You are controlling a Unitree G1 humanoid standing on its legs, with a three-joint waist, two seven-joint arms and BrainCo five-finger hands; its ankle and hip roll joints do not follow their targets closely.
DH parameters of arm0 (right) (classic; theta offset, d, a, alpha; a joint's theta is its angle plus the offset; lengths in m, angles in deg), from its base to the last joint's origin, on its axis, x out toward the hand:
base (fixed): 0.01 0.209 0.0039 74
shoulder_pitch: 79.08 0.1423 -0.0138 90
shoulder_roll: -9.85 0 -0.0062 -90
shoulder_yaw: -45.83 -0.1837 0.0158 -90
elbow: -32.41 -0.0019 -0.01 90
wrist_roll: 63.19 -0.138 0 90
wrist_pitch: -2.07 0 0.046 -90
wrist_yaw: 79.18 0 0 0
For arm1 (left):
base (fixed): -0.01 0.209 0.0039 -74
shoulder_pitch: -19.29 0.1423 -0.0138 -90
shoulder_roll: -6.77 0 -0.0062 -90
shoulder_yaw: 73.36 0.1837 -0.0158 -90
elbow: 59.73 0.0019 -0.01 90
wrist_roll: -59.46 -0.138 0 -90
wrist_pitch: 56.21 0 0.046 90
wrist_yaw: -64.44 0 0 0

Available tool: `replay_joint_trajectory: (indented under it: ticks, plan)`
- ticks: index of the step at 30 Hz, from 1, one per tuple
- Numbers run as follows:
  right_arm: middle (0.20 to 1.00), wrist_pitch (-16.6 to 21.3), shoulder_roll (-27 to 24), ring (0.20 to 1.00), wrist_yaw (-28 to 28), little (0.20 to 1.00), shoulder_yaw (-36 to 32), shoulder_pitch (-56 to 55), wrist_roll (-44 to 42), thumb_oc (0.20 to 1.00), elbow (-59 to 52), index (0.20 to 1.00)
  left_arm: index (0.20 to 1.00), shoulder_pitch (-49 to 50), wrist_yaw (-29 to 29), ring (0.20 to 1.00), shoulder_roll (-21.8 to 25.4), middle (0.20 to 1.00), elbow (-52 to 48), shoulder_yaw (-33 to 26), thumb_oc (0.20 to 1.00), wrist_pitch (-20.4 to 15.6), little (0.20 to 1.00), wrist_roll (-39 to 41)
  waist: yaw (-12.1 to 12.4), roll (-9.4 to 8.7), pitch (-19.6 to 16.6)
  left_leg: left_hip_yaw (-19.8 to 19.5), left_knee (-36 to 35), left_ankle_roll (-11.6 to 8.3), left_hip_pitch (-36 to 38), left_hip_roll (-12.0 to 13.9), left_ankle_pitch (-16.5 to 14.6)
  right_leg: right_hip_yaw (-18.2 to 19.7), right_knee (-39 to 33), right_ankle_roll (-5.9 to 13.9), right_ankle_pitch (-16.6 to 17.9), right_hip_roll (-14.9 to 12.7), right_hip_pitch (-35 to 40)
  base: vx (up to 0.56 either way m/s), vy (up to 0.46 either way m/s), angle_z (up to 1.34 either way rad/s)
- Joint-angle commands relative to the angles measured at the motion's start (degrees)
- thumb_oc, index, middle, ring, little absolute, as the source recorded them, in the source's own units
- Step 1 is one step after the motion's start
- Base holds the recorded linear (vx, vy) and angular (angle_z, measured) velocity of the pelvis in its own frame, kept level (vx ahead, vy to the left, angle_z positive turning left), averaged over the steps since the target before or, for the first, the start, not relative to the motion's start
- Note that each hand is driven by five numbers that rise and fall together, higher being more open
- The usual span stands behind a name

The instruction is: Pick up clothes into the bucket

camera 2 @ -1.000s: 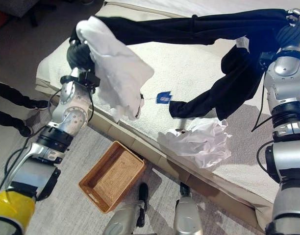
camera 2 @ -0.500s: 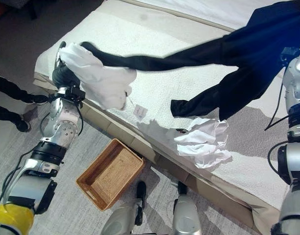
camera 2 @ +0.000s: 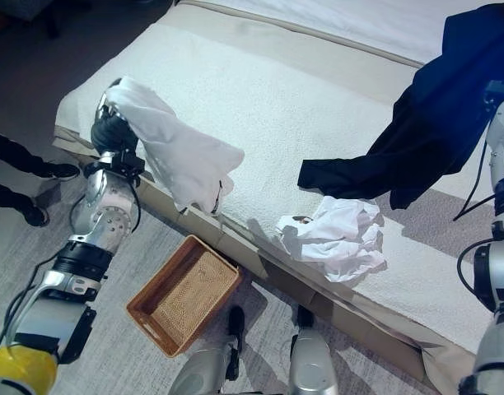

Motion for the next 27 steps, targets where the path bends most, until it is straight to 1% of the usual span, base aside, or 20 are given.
replay_joint_trajectory:
  ticks: [1, 3, 5, 7, 8, 9, 10, 11, 15, 19, 20, 23, 24, 25, 26, 27]
  plan:
    - [0.200, 2.44, -2.18, 0.200, 3.00, 0.200, 3.31, -0.69, 1.20, 0.200, -1.46, 0.200, 0.200, 0.98, -2.71, 0.200, 2.00, 0.200, -2.15, -3.81, 0.200, -2.45, 0.200, 0.05, 0.59, -4.07, -4.47, 0.69, 4.85, -0.67, -1.84, -0.22, -4.48, 1.17, 5.37, 1.81, -4.18, -0.98, -0.78, 0.00, 0.000, 0.00]
    - [0.200, 2.34, -1.92, 0.200, 3.88, 0.200, 3.49, -1.71, 1.61, 0.200, -2.09, 0.200, 0.200, 1.82, -2.84, 0.200, 2.38, 0.200, -3.13, -4.14, 0.200, -2.50, 0.200, -0.41, 0.64, -4.06, -4.44, 0.74, 4.87, -0.65, -1.94, -0.21, -4.44, 1.19, 5.32, 1.79, -4.07, -0.98, -0.89, 0.00, 0.000, 0.00]
    - [0.200, 2.68, -1.77, 0.200, 6.60, 0.200, 3.68, -4.92, 2.46, 0.200, -3.73, 0.200, 0.200, 3.97, -3.71, 0.200, 4.26, 0.200, -5.57, -4.99, 0.200, -2.48, 0.200, -2.69, 0.90, -3.86, -3.95, 0.74, 4.98, -0.62, -2.21, -0.23, -4.30, 1.12, 5.22, 1.80, -3.88, -0.96, -1.05, -0.02, 0.001, -0.01]
    - [0.200, 2.62, -1.78, 0.200, 7.33, 0.200, 3.31, -6.33, 2.64, 0.200, -4.17, 0.200, 0.200, 5.09, -3.93, 0.200, 4.91, 0.200, -6.48, -5.41, 0.200, -2.46, 0.200, -3.22, 1.10, -3.97, -3.87, 0.71, 5.16, -0.61, -2.39, -0.29, -4.30, 1.20, 5.25, 1.77, -3.82, -0.96, -1.17, -0.02, -0.003, -0.02]
    - [0.200, 2.55, -1.97, 0.200, 9.90, 0.200, 4.42, -9.09, 4.08, 0.200, -5.44, 0.200, 0.200, 6.87, -4.86, 0.200, 7.25, 0.200, -8.70, -6.42, 0.200, -2.55, 0.200, -4.72, 1.48, -3.87, -3.33, 0.59, 5.39, -0.61, -2.82, -0.29, -4.17, 1.14, 5.40, 1.74, -3.71, -1.04, -1.45, -0.02, -0.004, -0.03]
    - [0.200, 2.53, -1.91, 0.200, 9.91, 0.200, 4.28, -9.29, 4.12, 0.200, -5.55, 0.200, 0.200, 7.03, -4.83, 0.200, 7.29, 0.200, -8.82, -6.45, 0.200, -2.53, 0.200, -4.77, 1.47, -3.93, -3.41, 0.59, 5.42, -0.61, -2.85, -0.30, -4.19, 1.14, 5.43, 1.74, -3.73, -1.04, -1.48, -0.05, -0.006, -0.05]
    - [0.200, 2.48, -2.20, 0.200, 12.28, 0.200, 4.57, -12.90, 5.37, 0.200, -7.24, 0.200, 0.200, 10.00, -5.84, 0.200, 8.85, 0.200, -11.20, -8.18, 0.200, -2.53, 0.200, -5.47, 1.91, -3.82, -2.73, 0.42, 5.68, -0.60, -3.35, -0.32, -4.03, 1.07, 5.61, 1.72, -3.65, -1.12, -1.80, -0.04, -0.003, -0.06]
    - [0.200, 2.44, -1.85, 0.200, 13.19, 0.200, 3.97, -15.02, 5.71, 0.200, -7.80, 0.200, 0.200, 11.71, -6.21, 0.200, 9.77, 0.200, -12.36, -9.33, 0.200, -2.56, 0.200, -6.21, 2.11, -3.81, -2.51, 0.28, 5.81, -0.60, -3.61, -0.31, -3.96, 0.99, 5.73, 1.71, -3.62, -1.17, -2.03, -0.06, -0.008, -0.06]
    - [0.200, 2.04, -0.58, 0.200, 16.88, 0.200, 4.59, -19.64, 7.82, 0.200, -5.39, 0.200, 0.200, 17.22, -7.74, 0.200, 11.44, 0.200, -14.85, -14.09, 0.200, -3.27, 0.200, -6.09, 3.58, -3.29, -0.60, -0.21, 6.29, -0.59, -5.28, -0.56, -3.42, 0.55, 6.13, 1.60, -3.36, -1.44, -3.29, -0.06, -0.010, 0.03]
    - [0.200, 1.16, 0.25, 0.200, 18.34, 0.200, 5.46, -21.19, 11.25, 0.200, -4.11, 0.200, 0.200, 20.94, -8.05, 0.200, 11.36, 0.200, -15.78, -17.40, 0.200, -3.61, 0.200, -5.90, 4.42, -2.76, 0.69, -0.69, 6.80, -0.57, -6.59, -0.78, -3.02, 0.26, 6.55, 1.46, -3.25, -1.61, -4.21, -0.02, -0.003, 0.03]
    - [0.200, 0.84, 0.80, 0.200, 18.52, 0.200, 5.39, -21.78, 13.24, 0.200, -3.44, 0.200, 0.200, 22.89, -8.03, 0.200, 10.65, 0.200, -16.77, -18.80, 0.200, -3.81, 0.200, -5.91, 5.05, -2.16, 1.74, -1.12, 7.33, -0.50, -7.65, -0.88, -2.79, -0.05, 7.18, 1.34, -3.29, -1.86, -4.99, -0.03, -0.003, 0.06]
    - [0.200, 0.66, 1.58, 0.200, 18.63, 0.200, 5.07, -22.25, 15.06, 0.200, -1.80, 0.200, 0.200, 24.38, -7.73, 0.200, 10.44, 0.200, -17.30, -19.99, 0.200, -4.01, 0.200, -6.53, 5.59, -1.66, 2.48, -1.55, 7.82, -0.38, -8.55, -1.22, -2.72, -0.33, 7.80, 1.23, -3.46, -2.09, -5.57, -0.02, 0.006, 0.08]
    - [0.200, 0.30, 2.29, 0.200, 18.11, 0.200, 4.91, -22.18, 16.37, 0.200, 0.51, 0.200, 0.200, 25.35, -7.30, 0.200, 10.01, 0.200, -17.65, -20.23, 0.200, -4.10, 0.200, -7.16, 6.23, -1.05, 3.71, -2.02, 8.58, -0.21, -9.62, -1.49, -2.64, -0.75, 8.74, 1.08, -3.64, -2.50, -6.45, -0.04, 0.014, 0.18]
    - [0.379, 0.06, 2.45, 0.379, 17.93, 0.379, 4.93, -21.90, 17.14, 0.379, 1.20, 0.379, 0.200, 25.75, -7.00, 0.200, 10.08, 0.200, -17.68, -20.47, 0.200, -4.16, 0.200, -7.82, 6.46, -0.79, 4.25, -2.26, 9.05, -0.15, -10.36, -1.69, -2.61, -0.80, 9.39, 1.02, -3.84, -2.63, -6.98, -0.04, 0.014, 0.15]
    - [0.482, 0.06, 2.47, 0.482, 17.93, 0.482, 4.98, -21.83, 17.16, 0.482, 1.24, 0.482, 0.200, 25.76, -6.97, 0.200, 10.07, 0.200, -17.71, -20.50, 0.200, -4.15, 0.200, -7.86, 6.41, -0.80, 4.21, -2.28, 9.16, -0.15, -10.49, -1.71, -2.64, -0.80, 9.51, 1.02, -3.89, -2.66, -7.10, -0.03, 0.011, 0.17]
    - [1.000, -0.14, 2.86, 1.000, 17.22, 1.000, 4.77, -21.34, 17.66, 1.000, 2.73, 1.000, 0.200, 26.19, -6.34, 0.200, 10.04, 0.200, -17.51, -20.61, 0.200, -4.13, 0.200, -8.80, 6.77, -0.44, 4.92, -2.53, 9.66, -0.07, -11.19, -1.93, -2.60, -0.92, 10.24, 0.94, -4.09, -2.84, -7.77, -0.04, 0.006, 0.18]
